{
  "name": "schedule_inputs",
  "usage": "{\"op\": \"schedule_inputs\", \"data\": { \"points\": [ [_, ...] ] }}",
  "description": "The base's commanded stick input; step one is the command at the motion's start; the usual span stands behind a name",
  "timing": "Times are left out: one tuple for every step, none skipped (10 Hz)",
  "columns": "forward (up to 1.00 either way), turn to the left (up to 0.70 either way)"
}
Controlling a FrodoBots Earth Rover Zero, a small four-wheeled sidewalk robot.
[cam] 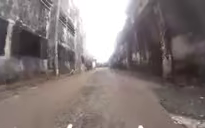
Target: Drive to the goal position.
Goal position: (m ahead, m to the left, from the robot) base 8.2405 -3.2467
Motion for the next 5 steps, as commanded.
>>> {"op": "schedule_inputs", "data": {
  "points": [
    [0.7,0.0],
    [0.7,0.0],
    [0.7,0.0],
    [0.7,0.0],
    [0.7,0.0]
  ]
}}
